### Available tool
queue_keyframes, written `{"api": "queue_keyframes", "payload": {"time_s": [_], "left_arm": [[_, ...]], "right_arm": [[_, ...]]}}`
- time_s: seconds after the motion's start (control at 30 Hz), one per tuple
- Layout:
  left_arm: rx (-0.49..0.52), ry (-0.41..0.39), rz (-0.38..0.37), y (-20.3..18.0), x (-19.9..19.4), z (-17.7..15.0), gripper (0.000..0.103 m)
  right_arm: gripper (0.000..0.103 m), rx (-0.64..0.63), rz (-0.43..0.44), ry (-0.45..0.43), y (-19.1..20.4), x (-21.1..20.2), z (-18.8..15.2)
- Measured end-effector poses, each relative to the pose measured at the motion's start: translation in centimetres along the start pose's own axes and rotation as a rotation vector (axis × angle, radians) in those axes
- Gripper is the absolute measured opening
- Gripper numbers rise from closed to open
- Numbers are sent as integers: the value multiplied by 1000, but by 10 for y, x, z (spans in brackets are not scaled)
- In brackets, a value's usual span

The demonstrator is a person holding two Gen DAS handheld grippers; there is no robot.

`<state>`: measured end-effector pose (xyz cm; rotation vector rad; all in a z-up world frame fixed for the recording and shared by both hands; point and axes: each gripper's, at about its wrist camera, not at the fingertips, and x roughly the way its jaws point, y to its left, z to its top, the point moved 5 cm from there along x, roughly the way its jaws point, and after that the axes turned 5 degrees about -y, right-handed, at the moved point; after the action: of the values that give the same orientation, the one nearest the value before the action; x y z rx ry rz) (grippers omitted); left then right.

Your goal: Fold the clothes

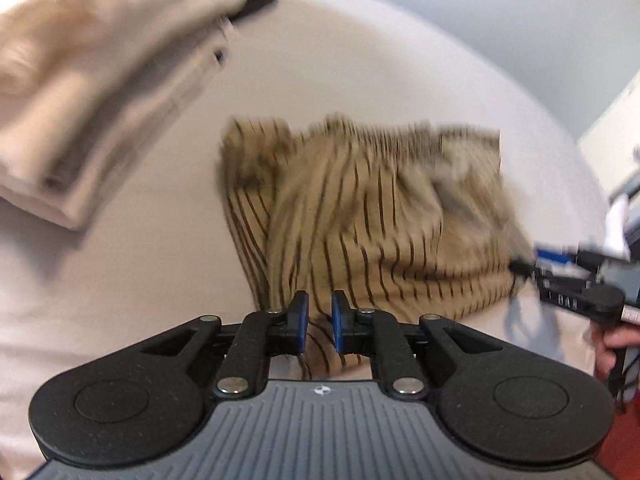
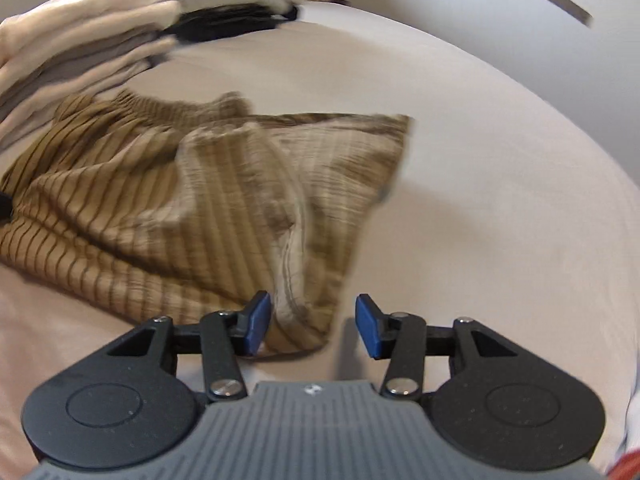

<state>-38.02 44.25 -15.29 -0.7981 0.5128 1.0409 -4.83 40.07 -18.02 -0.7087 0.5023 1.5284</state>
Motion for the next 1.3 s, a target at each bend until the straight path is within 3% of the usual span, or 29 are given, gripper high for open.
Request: {"api": "queue_keyframes", "payload": {"time_s": [0.13, 0.17, 0.27, 0.43, 0.63, 0.83, 0.97, 1.07, 1.1, 1.13, 1.17, 1.23, 1.3], "left_arm": [[-41, -170, -15, 5, -25, 15, 26], [-50, -192, -15, 5, -26, 18, 31], [-23, -217, -24, -4, -21, 27, 32], [79, -201, -32, -26, 4, 43, 32], [93, -148, 1, -25, 44, 46, 32], [79, -37, 121, -2, 79, 32, 33], [68, -54, 123, -2, 75, 35, 33], [87, -129, 116, -8, 61, 37, 36], [93, -158, 116, -10, 55, 38, 40], [96, -190, 120, -11, 50, 38, 55], [96, -223, 128, -12, 44, 38, 65], [86, -262, 151, -12, 35, 37, 65], [63, -276, 173, -10, 30, 36, 67]], "right_arm": [[52, 82, -19, -61, -16, -13, 6], [52, 95, -21, -86, -17, -16, 8], [51, 155, 10, -171, -16, -23, 20], [47, 140, 124, -258, 10, -18, 46], [24, 50, 181, -192, 42, 24, 50], [21, 73, 169, -90, 42, 64, 35], [22, 63, 164, -104, 42, 60, 36], [29, 94, 177, -146, 38, 49, 40], [39, 113, 182, -169, 36, 45, 42], [53, 133, 187, -192, 33, 41, 44], [60, 151, 182, -218, 30, 37, 46], [89, 180, 156, -264, 22, 31, 50], [92, 195, 129, -279, 14, 30, 52]]}}
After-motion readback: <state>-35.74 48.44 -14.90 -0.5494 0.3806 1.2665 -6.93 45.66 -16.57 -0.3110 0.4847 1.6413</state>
